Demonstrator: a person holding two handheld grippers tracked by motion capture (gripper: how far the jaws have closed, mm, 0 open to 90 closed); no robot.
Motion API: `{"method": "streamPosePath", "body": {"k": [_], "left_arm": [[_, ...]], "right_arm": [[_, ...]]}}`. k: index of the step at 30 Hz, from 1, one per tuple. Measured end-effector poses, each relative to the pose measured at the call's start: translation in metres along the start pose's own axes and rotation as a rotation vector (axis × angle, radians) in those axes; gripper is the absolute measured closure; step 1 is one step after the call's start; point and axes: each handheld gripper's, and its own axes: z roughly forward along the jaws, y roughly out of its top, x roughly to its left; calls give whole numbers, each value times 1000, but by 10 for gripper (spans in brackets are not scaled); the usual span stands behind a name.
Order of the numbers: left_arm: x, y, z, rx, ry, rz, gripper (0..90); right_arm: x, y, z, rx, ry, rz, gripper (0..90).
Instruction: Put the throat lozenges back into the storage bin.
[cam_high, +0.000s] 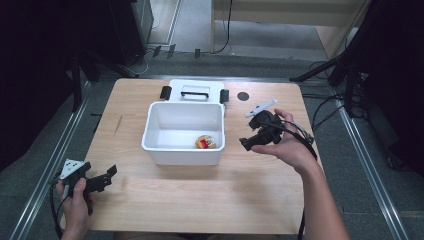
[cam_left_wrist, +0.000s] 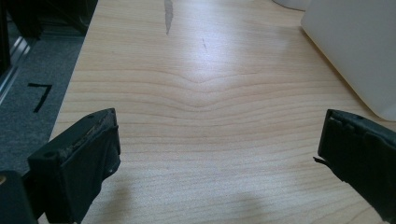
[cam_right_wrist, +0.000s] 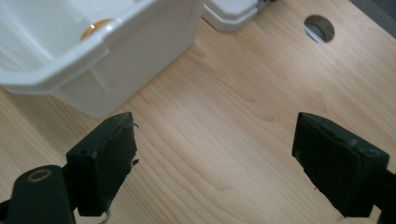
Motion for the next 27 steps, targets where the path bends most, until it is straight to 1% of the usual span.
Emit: {"method": "streamPosePath", "body": {"k": [1, 4, 8, 10, 12, 17, 18, 19, 20, 21, 23, 26, 27], "left_arm": [[0, 0, 0, 0, 0, 0, 0], [0, 0, 0, 0, 2, 0, 0], [0, 0, 0, -1, 2, 2, 0], [0, 0, 0, -1, 1, 2, 0], [0, 0, 0, 0, 2, 2, 0], [-1, 0, 0, -4, 6, 3, 0], [-1, 0, 0, -4, 6, 3, 0], [-1, 0, 0, -4, 6, 3, 0], [-1, 0, 0, -4, 6, 4, 0], [-1, 0, 0, -4, 7, 5, 0], [-1, 0, 0, -2, 6, 5, 0], [-1, 0, 0, -3, 6, 7, 0], [-1, 0, 0, -2, 6, 7, 0]], "right_arm": [[-2, -7, 0, -9, -7, 12, 137], [-6, -24, 2, -10, -15, 29, 135], [-10, -50, 5, -2, -36, 72, 133], [-13, -62, 7, -13, -42, 87, 133], [-16, -75, 8, -8, -57, 110, 132], [-20, -99, 9, -22, -93, 161, 121], [-22, -109, 9, -27, -98, 181, 100], [-22, -109, 9, -27, -98, 181, 100], [-22, -113, 9, -30, -100, 184, 93], [-23, -124, 9, -32, -110, 202, 82], [-25, -134, 11, -20, -113, 216, 25], [-28, -149, 13, -9, -125, 251, 3], [-28, -149, 13, -9, -125, 251, 3]]}}
